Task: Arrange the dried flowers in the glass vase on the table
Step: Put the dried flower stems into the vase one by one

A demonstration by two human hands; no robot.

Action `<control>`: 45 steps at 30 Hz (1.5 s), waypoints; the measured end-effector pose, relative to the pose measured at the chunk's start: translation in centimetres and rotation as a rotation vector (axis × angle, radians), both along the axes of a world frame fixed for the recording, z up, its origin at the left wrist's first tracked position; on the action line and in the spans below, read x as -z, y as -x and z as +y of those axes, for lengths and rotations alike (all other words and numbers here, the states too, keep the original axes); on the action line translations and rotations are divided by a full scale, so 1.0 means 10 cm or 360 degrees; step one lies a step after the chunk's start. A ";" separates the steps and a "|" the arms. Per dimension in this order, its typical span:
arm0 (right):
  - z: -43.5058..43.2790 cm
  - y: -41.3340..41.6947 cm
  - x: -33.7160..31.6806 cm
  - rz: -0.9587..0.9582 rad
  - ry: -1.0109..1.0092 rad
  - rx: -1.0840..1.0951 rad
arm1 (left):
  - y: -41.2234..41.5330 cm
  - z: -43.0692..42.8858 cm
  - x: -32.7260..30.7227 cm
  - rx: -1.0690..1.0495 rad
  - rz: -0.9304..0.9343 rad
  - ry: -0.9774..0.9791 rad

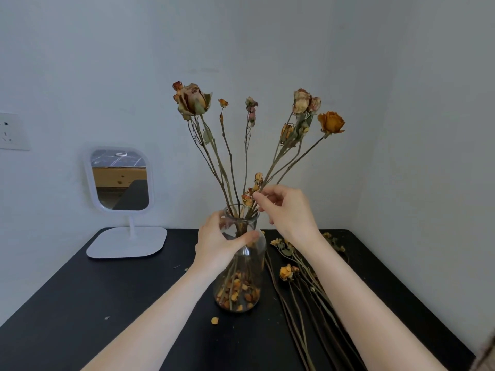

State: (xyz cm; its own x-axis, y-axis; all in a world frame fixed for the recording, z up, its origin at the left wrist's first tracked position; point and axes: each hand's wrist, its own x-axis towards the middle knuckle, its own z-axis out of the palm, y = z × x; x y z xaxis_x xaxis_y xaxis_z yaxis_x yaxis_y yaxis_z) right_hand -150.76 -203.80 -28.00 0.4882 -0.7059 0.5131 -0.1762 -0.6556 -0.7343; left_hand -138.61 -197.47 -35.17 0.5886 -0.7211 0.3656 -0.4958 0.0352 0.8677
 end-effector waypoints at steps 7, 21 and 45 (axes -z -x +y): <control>0.00 0.31 0.07 -0.0060 -0.0123 -0.0046 | 0.28 0.42 0.21 -0.0418 0.0089 0.0334; -0.62 1.38 0.99 0.0404 -0.0430 0.0509 | 1.03 0.07 0.90 0.0233 -0.0349 -0.0597; -0.95 1.63 1.46 0.1040 -0.0737 0.0620 | 1.70 -1.09 0.76 0.0235 -0.0647 -0.0955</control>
